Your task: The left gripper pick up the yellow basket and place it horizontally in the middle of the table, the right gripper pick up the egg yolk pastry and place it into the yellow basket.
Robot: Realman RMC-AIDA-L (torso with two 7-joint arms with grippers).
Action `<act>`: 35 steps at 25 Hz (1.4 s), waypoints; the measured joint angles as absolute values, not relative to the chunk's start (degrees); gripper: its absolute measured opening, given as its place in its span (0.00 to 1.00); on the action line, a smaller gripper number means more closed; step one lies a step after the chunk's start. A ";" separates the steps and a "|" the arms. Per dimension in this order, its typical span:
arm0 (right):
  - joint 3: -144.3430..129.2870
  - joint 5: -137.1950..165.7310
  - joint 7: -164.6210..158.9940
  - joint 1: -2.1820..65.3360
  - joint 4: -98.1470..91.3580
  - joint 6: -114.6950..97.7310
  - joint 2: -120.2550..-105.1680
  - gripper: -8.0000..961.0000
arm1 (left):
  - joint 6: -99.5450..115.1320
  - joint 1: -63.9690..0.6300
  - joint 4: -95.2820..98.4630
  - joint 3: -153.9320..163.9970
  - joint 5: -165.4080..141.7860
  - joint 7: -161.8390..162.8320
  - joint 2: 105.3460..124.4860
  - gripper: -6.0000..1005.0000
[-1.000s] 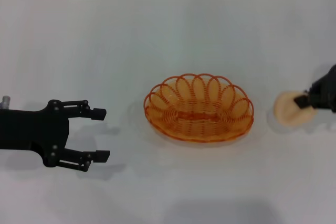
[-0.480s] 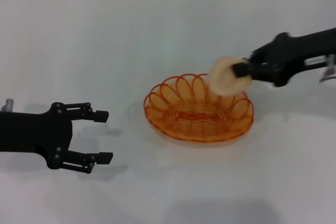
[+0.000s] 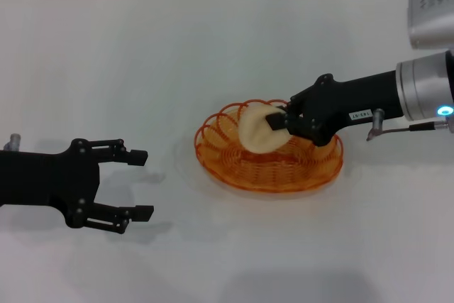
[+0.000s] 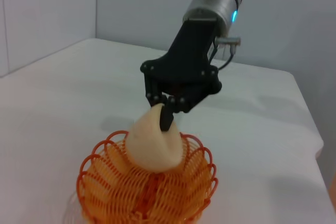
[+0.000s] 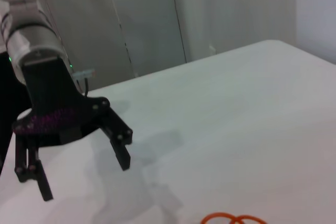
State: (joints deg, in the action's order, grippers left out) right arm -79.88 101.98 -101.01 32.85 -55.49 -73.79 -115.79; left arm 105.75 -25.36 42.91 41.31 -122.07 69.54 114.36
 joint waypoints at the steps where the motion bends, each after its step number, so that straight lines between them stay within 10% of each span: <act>1: -80.06 101.90 -100.43 32.85 -55.12 -73.39 -115.82 0.04 | 105.55 -25.39 42.93 41.31 -122.13 69.64 114.35 0.87; 23: -80.56 100.13 -97.91 31.13 -54.11 -72.29 -115.33 0.44 | 104.92 -25.49 43.16 40.90 -122.17 69.68 114.31 0.87; 31: -69.46 100.18 -87.61 27.09 -52.84 -84.55 -115.15 0.88 | 104.37 -25.54 43.08 40.83 -121.74 69.70 114.14 0.87; 35: -66.44 100.77 -82.77 24.30 -52.50 -86.85 -114.61 0.90 | 103.78 -25.55 42.85 40.78 -121.72 69.94 113.99 0.87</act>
State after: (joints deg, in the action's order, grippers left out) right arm -66.44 100.77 -82.77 24.30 -52.50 -86.85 -114.61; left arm 103.78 -25.55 42.85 40.78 -121.72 69.94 113.99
